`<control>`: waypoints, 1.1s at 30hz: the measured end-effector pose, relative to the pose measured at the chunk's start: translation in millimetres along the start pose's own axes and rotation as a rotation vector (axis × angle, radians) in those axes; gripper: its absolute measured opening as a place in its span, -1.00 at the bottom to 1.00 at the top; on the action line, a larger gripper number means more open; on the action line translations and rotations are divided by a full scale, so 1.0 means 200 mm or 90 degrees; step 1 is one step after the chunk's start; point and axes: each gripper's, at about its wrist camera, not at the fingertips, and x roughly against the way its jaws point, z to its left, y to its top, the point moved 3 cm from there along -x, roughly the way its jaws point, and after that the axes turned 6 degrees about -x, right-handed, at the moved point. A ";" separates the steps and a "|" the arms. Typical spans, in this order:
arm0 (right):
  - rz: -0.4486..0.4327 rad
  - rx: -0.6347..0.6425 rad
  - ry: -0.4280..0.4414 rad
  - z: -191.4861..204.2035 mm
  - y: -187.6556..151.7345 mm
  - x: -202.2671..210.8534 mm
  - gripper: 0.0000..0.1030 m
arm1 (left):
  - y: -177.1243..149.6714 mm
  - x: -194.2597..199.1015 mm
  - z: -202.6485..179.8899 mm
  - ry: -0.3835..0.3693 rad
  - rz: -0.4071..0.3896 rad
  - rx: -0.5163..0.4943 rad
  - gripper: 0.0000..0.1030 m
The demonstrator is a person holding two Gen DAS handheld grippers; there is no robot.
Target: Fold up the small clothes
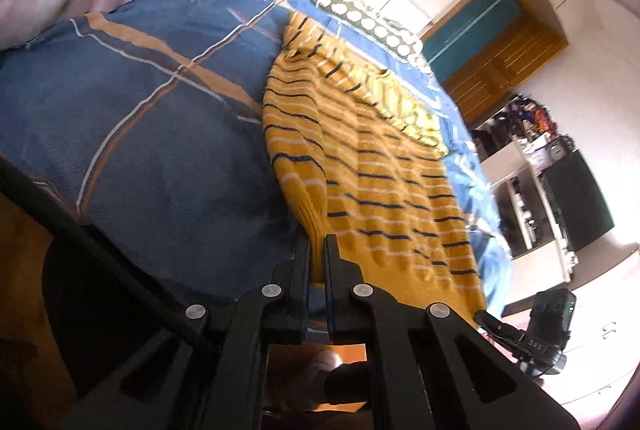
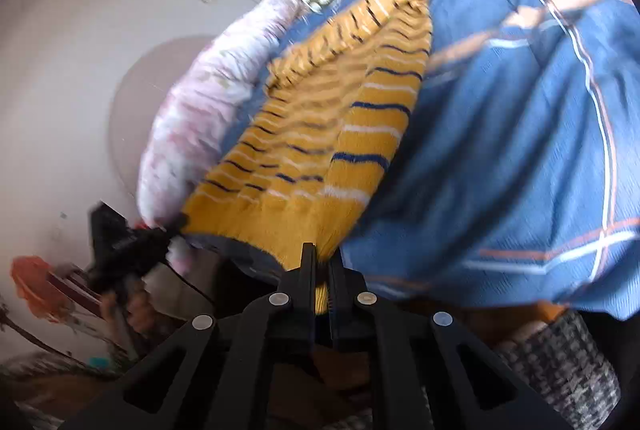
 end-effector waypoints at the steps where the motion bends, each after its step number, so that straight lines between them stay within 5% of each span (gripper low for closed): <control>1: 0.001 -0.008 0.004 -0.02 0.02 0.00 -0.89 | 0.02 -0.02 0.02 0.001 0.004 0.007 -0.90; 9: -0.037 0.040 0.013 0.17 0.34 -0.06 -0.89 | 0.31 -0.11 -0.05 0.014 -0.025 -0.007 -0.90; 17: -0.123 0.101 -0.011 0.44 1.05 -0.13 -0.89 | 1.18 -0.33 -0.20 0.059 -0.082 -0.037 -0.90; 23: -0.147 0.035 -0.143 0.24 1.67 -0.50 -0.89 | 1.70 -0.86 -0.12 0.176 -0.046 -0.053 -0.90; 25: -0.126 0.012 -0.199 0.10 1.80 -0.70 -0.89 | 1.75 -1.03 -0.03 0.217 -0.017 -0.032 -0.90; 28: -0.090 -0.019 -0.240 -0.08 1.90 -0.89 -0.87 | 1.75 -1.16 0.11 0.178 -0.002 0.034 -0.90; 33: -0.085 -0.111 -0.171 -0.26 2.02 -0.95 -0.86 | 1.64 -1.15 0.15 0.145 0.008 0.008 -0.77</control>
